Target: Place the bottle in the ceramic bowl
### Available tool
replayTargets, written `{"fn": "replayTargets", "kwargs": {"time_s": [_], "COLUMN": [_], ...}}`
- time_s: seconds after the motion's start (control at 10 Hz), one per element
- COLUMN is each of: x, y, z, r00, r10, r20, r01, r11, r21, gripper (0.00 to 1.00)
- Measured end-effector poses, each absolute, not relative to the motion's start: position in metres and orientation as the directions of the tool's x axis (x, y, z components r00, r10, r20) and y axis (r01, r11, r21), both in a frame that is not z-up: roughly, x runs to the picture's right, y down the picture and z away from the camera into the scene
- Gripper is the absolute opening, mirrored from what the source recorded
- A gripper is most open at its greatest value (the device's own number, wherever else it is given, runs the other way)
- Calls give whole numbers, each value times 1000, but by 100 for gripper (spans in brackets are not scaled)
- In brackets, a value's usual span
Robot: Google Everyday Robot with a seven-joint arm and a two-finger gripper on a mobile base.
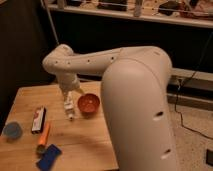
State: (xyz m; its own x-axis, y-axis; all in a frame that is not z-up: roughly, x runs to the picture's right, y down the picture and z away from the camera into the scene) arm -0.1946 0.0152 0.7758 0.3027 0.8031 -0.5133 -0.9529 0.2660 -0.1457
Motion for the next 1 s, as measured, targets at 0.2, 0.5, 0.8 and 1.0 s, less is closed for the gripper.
{"fn": "replayTargets", "kwargs": {"time_s": [0.2,0.5,0.8,1.0], "x": [-223,-252,-256,-255], "y": [4,-7,-5,0], "z": [794,828,858,880], "r00": [371,453,482,474], "r10": [805,791,767,759], "r20": [-464,-411,-423,-446], "r01": [-929,-891,-876,-881], "r11": [317,384,409,408], "r21": [-193,-242,-256,-241], "gripper": [65,65,65,65]}}
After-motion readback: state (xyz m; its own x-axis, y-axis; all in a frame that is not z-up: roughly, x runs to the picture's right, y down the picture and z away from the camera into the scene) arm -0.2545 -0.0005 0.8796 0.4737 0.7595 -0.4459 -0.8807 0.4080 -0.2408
